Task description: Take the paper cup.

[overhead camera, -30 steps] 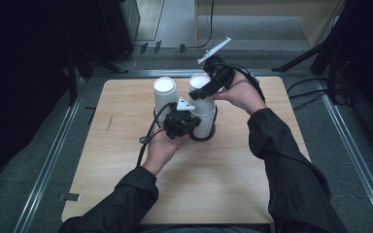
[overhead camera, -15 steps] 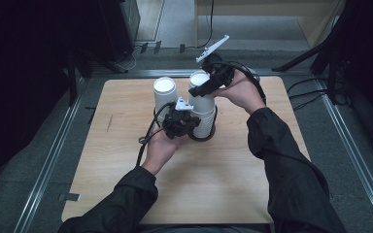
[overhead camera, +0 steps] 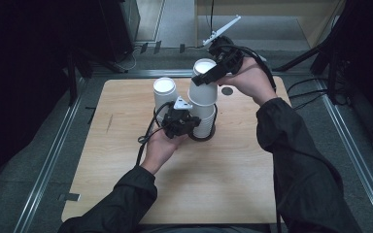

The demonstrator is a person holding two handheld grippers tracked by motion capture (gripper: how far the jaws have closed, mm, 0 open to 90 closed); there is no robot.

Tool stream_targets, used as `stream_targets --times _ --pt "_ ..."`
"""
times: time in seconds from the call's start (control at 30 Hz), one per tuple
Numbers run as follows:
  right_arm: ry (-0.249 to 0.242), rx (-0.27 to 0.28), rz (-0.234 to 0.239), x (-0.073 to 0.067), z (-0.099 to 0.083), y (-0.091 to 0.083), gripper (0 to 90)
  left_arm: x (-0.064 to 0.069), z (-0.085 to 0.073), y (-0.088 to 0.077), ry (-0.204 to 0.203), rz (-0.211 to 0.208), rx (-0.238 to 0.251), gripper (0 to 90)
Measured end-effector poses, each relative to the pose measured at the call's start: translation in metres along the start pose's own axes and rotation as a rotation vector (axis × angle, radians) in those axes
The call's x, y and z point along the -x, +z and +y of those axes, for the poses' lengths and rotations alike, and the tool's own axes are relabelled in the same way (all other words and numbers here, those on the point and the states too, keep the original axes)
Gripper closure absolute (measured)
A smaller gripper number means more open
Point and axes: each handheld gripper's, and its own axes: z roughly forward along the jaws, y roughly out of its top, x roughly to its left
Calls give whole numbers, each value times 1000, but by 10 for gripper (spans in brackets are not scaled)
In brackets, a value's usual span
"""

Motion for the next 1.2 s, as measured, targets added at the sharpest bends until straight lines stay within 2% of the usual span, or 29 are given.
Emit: stream_targets --times 0.1,0.13,0.17,0.2,0.33,0.47,0.67,0.87,1.07,1.2 --pt "-5 13 -6 -2 3 -8 245 0 0 0 8 -11 3 830" --pt "-14 27 -11 -4 4 -17 245 -1 0 -1 4 -26 5 830" --pt "-14 27 -11 -4 4 -17 245 -1 0 -1 4 -26 5 829" --pt "-16 31 -12 -7 3 -25 245 0 0 -2 2 -37 9 827" --pt "-18 32 -26 -6 0 -38 245 2 1 -3 12 -51 5 816" --pt "-13 21 -22 -8 -7 -51 245 3 1 -5 9 -66 -1 789" --pt "-10 10 -9 -14 -24 -61 245 3 0 -10 6 -102 -11 751" --pt "-24 2 -11 -20 -41 -70 245 6 -1 -18 7 -138 0 679" --pt "-20 3 2 -26 -57 -76 245 8 -7 -27 47 -164 1 581" --pt "-12 9 13 -29 -71 -78 245 10 -10 -33 68 -153 1 483"
